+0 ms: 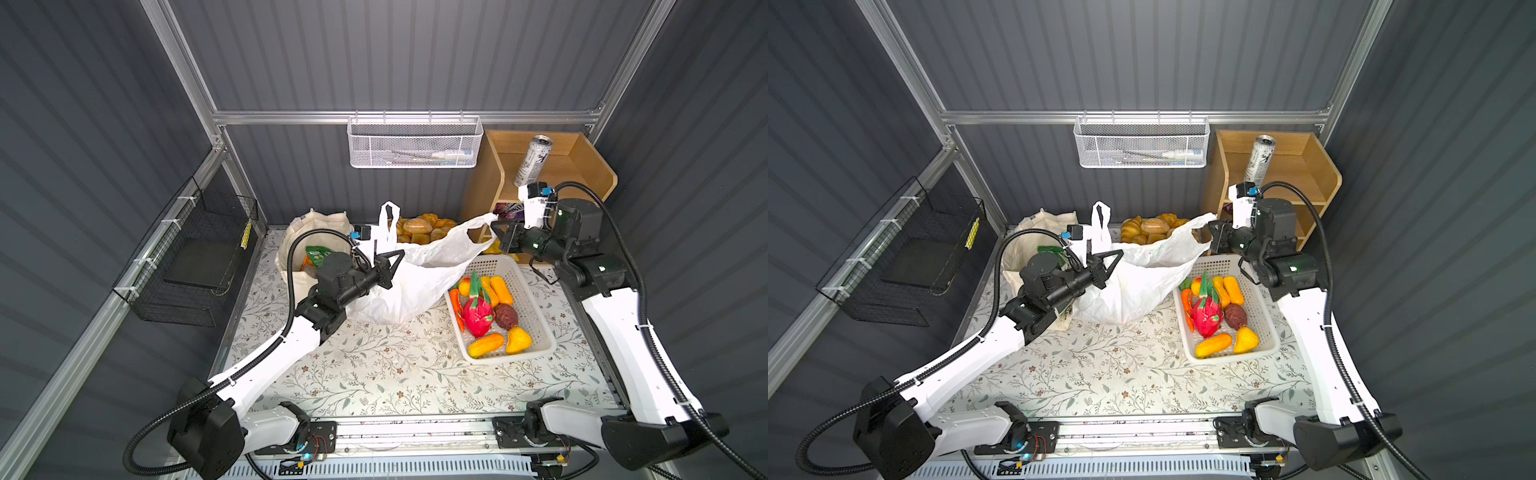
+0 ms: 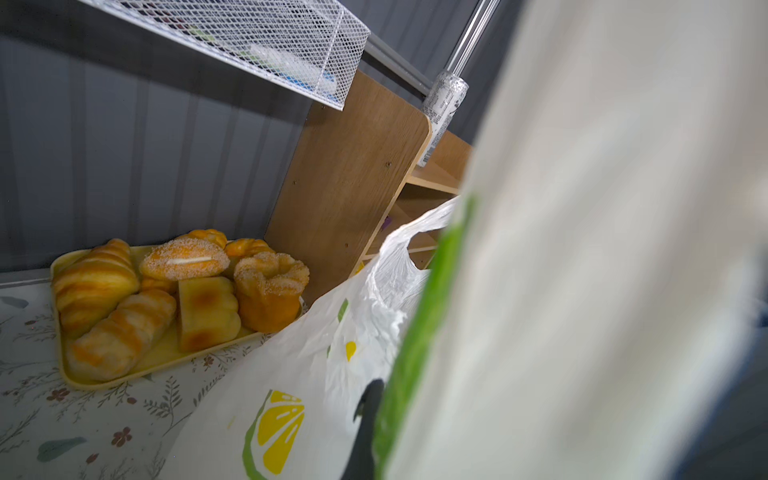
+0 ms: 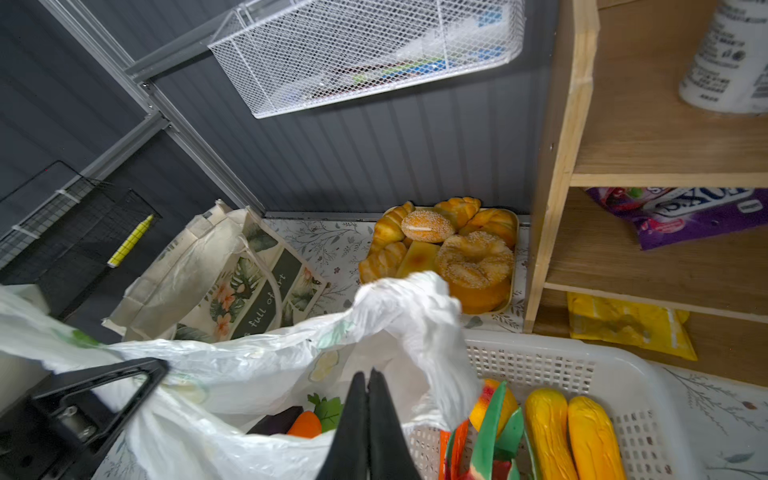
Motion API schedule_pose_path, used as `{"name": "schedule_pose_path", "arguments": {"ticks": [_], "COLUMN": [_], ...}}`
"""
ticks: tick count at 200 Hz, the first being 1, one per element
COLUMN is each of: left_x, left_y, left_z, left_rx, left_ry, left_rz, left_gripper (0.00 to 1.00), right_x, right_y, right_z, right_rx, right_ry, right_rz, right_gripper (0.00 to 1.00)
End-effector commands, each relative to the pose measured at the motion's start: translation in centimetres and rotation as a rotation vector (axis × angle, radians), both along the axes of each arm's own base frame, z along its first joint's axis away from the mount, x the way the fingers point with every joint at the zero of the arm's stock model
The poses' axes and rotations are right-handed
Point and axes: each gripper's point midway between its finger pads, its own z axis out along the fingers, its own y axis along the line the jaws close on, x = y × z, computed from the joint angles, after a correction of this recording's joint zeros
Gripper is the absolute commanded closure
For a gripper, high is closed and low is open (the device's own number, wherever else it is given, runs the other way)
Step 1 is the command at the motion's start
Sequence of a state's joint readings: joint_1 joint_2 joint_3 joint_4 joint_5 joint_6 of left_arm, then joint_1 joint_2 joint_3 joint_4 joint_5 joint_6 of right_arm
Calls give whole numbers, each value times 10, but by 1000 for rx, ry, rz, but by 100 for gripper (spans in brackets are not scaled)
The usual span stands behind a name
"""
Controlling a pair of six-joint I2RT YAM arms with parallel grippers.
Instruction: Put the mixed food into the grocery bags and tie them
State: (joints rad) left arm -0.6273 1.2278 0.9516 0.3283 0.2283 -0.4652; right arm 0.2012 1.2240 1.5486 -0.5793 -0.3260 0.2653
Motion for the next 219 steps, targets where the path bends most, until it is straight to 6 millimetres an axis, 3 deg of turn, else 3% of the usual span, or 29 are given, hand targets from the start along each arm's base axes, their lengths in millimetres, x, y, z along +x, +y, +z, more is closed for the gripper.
{"name": "schedule_pose_path", "arguments": {"ticks": [1,14,26,29,38,42,59,83,117,140,158,174,194,219], "left_x": [-6,-6,-5,-5,-4,-4,-4,-5,-6,-7,-8,-8,-5,2], "left_y": [9,11,12,12,11,10,9,8,5,4,3,3,4,4], "left_z": [12,13,14,14,14,14,13,14,13,13,11,9,4,6], "left_rx": [-4,3,7,7,8,8,10,8,9,9,10,10,13,4], "left_ry": [-20,-26,-28,-27,-27,-26,-20,-21,-20,-19,-12,-7,4,0], "left_rz": [15,17,19,19,16,12,4,-1,-21,-29,-35,-39,-24,-11], "left_gripper": [100,100,100,100,100,100,100,100,100,100,100,100,100,100], "right_x": [-47,-59,-58,-55,-47,-43,-27,-9,10,26,36,41,41,24], "right_y": [17,21,18,15,8,6,-3,-12,-7,-6,-2,5,6,0], "right_z": [47,54,49,47,36,32,11,-17,-45,-57,-53,-45,-34,-8], "right_rx": [36,-9,-27,-36,-72,-85,-120,-133,-103,-69,-26,5,17,37], "right_ry": [-69,-101,-97,-96,-87,-79,-31,25,80,103,98,92,83,30], "right_rz": [99,85,55,39,-4,-15,-34,-31,46,69,88,119,124,96], "right_gripper": [100,100,99,92,57,47,27,16,14,18,31,55,100,100]}}
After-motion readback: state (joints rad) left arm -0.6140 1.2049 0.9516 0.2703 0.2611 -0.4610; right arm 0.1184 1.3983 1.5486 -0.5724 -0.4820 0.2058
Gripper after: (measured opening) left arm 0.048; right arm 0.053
